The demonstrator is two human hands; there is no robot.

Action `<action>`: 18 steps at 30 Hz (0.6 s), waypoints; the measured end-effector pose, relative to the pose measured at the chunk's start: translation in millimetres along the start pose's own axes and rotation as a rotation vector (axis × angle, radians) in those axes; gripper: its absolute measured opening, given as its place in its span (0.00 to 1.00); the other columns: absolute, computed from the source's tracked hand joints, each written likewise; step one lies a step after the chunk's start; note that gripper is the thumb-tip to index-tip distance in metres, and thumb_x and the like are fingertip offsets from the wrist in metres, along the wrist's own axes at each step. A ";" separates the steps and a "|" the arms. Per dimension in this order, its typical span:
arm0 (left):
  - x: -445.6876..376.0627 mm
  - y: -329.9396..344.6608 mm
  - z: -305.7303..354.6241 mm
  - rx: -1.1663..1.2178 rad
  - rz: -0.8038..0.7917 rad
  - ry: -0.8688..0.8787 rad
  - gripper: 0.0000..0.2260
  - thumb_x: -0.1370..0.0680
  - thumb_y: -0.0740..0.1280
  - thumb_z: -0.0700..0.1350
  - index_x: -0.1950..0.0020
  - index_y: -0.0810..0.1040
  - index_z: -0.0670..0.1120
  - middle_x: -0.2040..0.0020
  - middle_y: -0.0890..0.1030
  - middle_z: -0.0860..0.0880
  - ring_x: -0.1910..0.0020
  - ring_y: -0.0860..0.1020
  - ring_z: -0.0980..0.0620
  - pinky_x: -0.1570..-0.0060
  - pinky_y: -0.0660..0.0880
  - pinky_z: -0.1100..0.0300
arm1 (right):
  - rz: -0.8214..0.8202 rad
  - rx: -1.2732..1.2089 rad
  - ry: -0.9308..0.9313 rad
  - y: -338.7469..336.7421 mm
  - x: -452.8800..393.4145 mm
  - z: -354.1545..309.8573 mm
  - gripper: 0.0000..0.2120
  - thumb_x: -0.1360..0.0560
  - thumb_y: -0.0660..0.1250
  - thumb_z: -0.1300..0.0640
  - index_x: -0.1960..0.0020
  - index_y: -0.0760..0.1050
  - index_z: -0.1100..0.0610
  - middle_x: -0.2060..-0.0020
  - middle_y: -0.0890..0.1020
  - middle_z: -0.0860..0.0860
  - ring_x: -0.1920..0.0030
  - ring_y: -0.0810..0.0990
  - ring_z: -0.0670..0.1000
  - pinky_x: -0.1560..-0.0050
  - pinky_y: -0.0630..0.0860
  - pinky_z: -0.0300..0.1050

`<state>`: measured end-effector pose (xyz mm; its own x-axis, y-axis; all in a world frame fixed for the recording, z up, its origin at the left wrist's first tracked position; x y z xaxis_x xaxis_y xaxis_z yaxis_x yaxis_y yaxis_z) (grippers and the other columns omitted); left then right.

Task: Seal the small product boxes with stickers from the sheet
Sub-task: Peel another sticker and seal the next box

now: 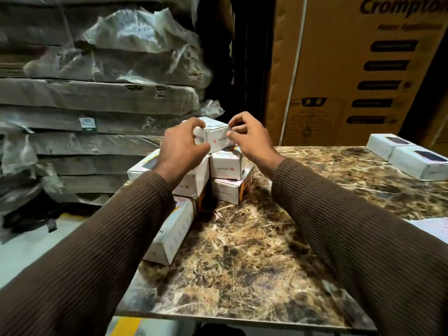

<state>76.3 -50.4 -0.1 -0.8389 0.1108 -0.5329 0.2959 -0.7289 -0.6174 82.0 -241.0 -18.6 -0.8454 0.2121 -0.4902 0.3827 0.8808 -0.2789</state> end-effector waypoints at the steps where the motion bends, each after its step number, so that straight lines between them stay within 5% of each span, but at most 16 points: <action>1: -1.6 3.1 0.8 -0.008 -0.002 0.004 0.22 0.27 0.76 0.44 0.32 0.81 0.51 0.45 0.85 0.46 0.46 0.84 0.48 0.44 0.82 0.50 | -0.019 -0.004 -0.004 2.0 -0.3 1.8 0.07 0.21 0.71 0.61 0.44 0.78 0.52 0.52 0.86 0.54 0.52 0.86 0.50 0.63 0.82 0.39; 7: -0.5 12.8 16.4 0.046 0.056 0.098 0.25 0.27 0.75 0.50 0.30 0.78 0.51 0.43 0.81 0.44 0.46 0.82 0.48 0.44 0.83 0.48 | 0.054 -0.022 -0.096 -13.7 10.6 -8.2 0.11 0.22 0.71 0.61 0.42 0.78 0.50 0.53 0.85 0.50 0.52 0.86 0.48 0.52 0.86 0.53; 15: 7.0 36.0 103.0 0.315 0.093 0.261 0.29 0.20 0.70 0.49 0.18 0.69 0.55 0.40 0.79 0.45 0.51 0.80 0.60 0.52 0.78 0.72 | 0.242 0.090 -0.268 -124.1 31.0 -52.6 0.10 0.21 0.68 0.57 0.42 0.84 0.49 0.61 0.83 0.40 0.56 0.83 0.46 0.56 0.83 0.49; 18: 19.6 68.6 130.9 0.418 0.017 0.291 0.26 0.21 0.69 0.57 0.23 0.75 0.56 0.45 0.81 0.44 0.57 0.78 0.60 0.50 0.83 0.60 | 0.301 0.187 -0.198 -170.9 39.6 -40.0 0.09 0.21 0.68 0.55 0.45 0.86 0.49 0.57 0.85 0.42 0.54 0.83 0.46 0.57 0.83 0.49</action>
<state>20.4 -186.6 22.9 -0.6559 0.2373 -0.7166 0.0500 -0.9336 -0.3549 -31.8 -366.2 42.7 -0.6044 0.3469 -0.7172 0.6786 0.6957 -0.2354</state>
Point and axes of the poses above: each hand's wrist, its own x-axis away from the middle knuckle, its own y-axis out of the palm, z = x × y, the point moved 4 cm from there along -x, towards the middle knuckle
